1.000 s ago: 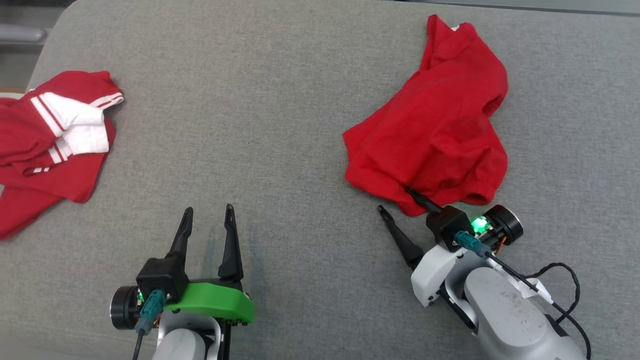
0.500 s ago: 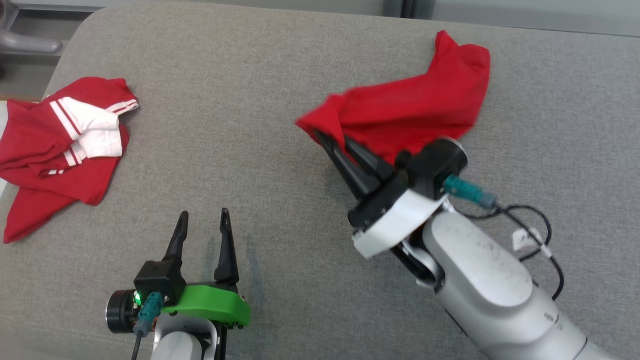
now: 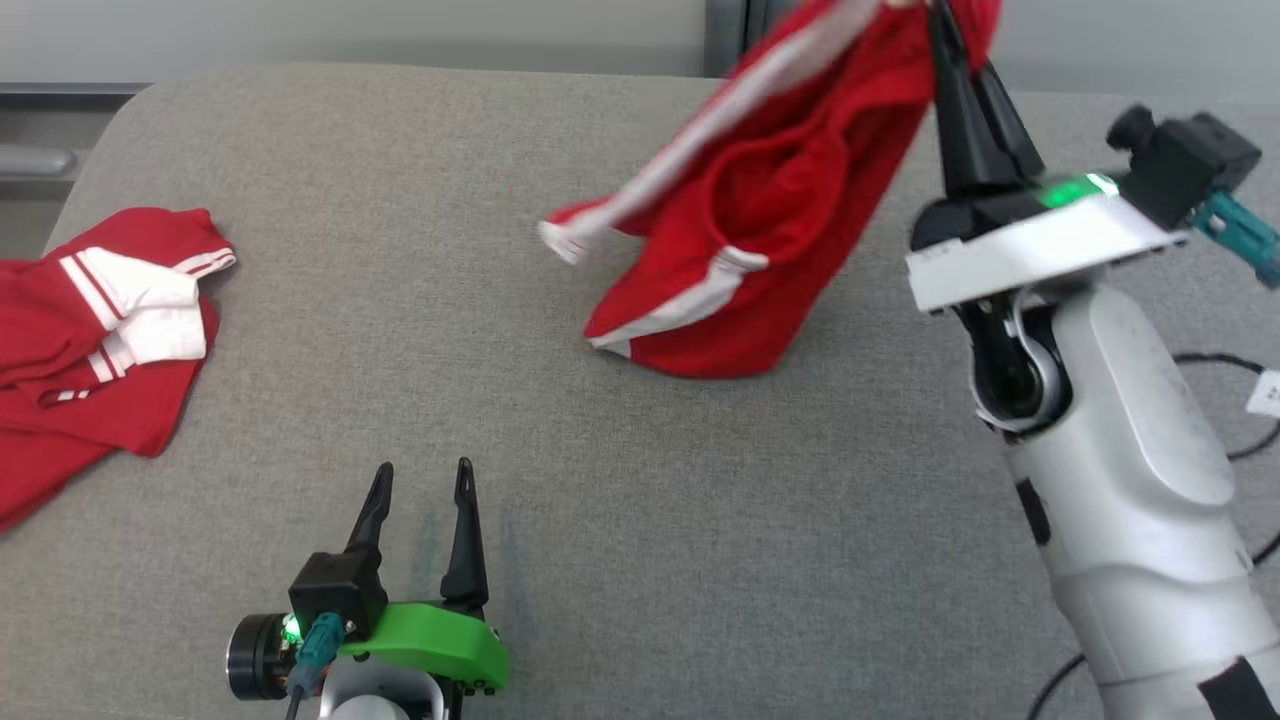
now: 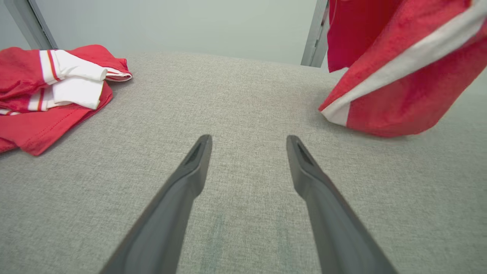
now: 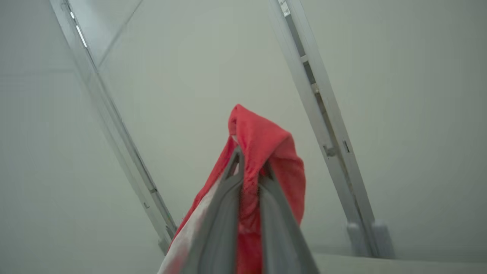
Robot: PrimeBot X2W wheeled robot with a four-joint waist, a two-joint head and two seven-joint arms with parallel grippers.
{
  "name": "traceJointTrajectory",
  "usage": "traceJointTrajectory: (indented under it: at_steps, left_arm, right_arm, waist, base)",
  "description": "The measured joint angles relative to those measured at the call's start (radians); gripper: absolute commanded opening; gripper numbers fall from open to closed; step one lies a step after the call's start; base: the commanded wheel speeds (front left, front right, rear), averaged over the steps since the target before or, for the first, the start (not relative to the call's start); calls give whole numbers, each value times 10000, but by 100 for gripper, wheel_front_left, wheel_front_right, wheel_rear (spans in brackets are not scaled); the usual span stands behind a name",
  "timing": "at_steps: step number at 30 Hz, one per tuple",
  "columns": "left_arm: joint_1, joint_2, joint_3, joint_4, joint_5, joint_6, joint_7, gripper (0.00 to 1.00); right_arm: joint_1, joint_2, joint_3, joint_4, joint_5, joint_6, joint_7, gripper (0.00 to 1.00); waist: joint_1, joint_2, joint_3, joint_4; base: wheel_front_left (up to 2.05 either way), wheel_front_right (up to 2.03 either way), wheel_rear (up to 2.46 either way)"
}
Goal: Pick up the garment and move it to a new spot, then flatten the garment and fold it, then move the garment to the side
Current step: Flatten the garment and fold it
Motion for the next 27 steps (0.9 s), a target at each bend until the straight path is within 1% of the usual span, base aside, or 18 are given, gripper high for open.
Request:
traceJointTrajectory:
  at_steps: [1, 2, 3, 5, 8, 10, 11, 12, 13, 15, 19, 21, 24, 27]
  left_arm:
    - [-3, 2, 2, 0, -10, 0, 2, 100]
    - [-7, 0, -13, 0, -12, 2, 0, 100]
    - [-11, 0, -8, 0, -13, 2, 2, 100]
    - [-29, 4, 2, 15, -13, 2, 2, 100]
    - [-66, -2, 40, 65, -12, 0, 2, 100]
    - [-72, 0, 90, 88, 21, -6, 2, 100]
    - [-86, -2, 119, 115, 44, -27, 0, 100]
    - [-93, 0, 132, 125, 82, -40, 0, 100]
    - [-97, 0, 130, 140, 105, -50, 0, 100]
    - [-146, 0, 96, 163, 109, -54, 0, 100]
    - [-279, 0, -52, 157, 107, -61, 0, 100]
    - [-337, 0, -157, 151, 88, -63, 2, 100]
    - [-370, 0, -280, 119, 56, -63, 2, 100]
    - [-370, -2, -445, 94, 40, -65, 0, 100]
  right_arm:
    - [275, -104, -401, 414, -391, 0, 0, 38]
    - [552, -259, -869, 869, -706, 0, 0, 91]
    - [770, -428, -1220, 1262, -1028, 0, 0, 100]
    - [1272, -734, -2242, 1925, -1764, -2, 8, 100]
    - [1746, -913, -3273, 2334, -2650, -4, 8, 100]
    - [1994, -874, -3689, 2433, -2953, -4, 8, 100]
    - [2260, -823, -3847, 2359, -3296, -4, 8, 100]
    - [2353, -740, -3885, 2303, -3342, -4, 8, 100]
    - [2422, -700, -3799, 2236, -3440, -4, 8, 100]
    - [2579, -556, -3183, 1941, -3580, -4, 8, 100]
    - [2745, -531, -1682, 1582, -3758, -2, 8, 100]
    - [2750, -635, -1005, 1517, -3868, 0, 8, 100]
    - [2749, -773, -366, 1613, -3960, 0, 8, 100]
    - [2714, -842, -140, 1889, -4132, 2, 8, 100]
  waist:
    - [0, 0, 15, -46]
    - [0, 0, 39, -84]
    - [0, 0, 63, -114]
    - [0, 0, 121, -192]
    - [0, 0, 189, -319]
    - [0, 0, 212, -413]
    - [0, 0, 227, -524]
    - [0, 0, 227, -578]
    - [0, 0, 228, -616]
    - [0, 0, 242, -707]
    - [0, 0, 309, -668]
    - [0, 0, 356, -590]
    - [0, 0, 430, -449]
    - [0, 0, 517, -301]
  base:
    - [0, 0, 0]
    - [0, 0, 0]
    - [0, 0, 0]
    - [0, 0, 0]
    - [0, 0, 0]
    - [0, 0, 0]
    - [0, 0, 0]
    - [0, 0, 0]
    - [0, 0, 0]
    - [0, 0, 0]
    - [0, 0, 0]
    - [0, 0, 0]
    - [0, 0, 0]
    - [0, 0, 0]
